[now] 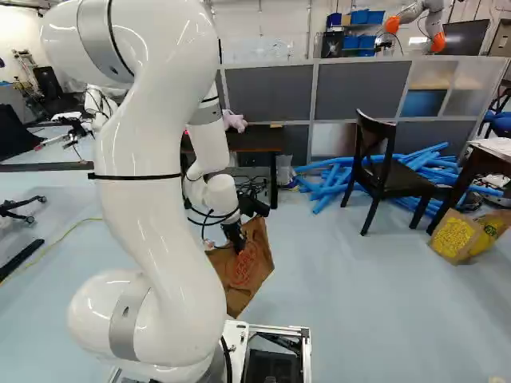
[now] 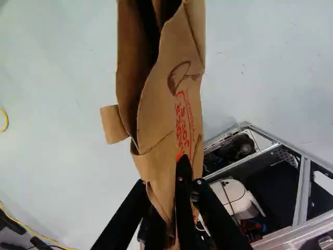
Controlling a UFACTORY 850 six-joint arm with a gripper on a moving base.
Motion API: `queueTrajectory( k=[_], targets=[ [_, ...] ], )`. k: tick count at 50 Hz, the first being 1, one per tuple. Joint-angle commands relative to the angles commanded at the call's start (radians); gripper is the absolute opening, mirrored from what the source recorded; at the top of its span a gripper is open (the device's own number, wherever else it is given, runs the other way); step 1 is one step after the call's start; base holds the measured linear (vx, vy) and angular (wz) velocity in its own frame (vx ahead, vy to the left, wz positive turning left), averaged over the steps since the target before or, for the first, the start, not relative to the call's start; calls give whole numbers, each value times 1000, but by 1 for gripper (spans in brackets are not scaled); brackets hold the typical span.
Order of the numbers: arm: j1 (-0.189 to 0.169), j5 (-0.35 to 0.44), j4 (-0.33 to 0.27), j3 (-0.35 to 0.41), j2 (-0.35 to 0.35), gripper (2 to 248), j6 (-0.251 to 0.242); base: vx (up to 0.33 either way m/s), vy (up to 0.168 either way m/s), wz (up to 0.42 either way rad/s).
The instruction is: Pick up the bag on the ground and place it on the table
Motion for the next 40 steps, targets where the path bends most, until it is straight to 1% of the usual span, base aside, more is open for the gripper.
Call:
queueTrajectory(
  k=[10,40],
  targets=[
    [-6,-30,0,20,51,21,0,0,0,0],
    [-45,-132,0,66,204,21,0,0,0,0]
  ],
)
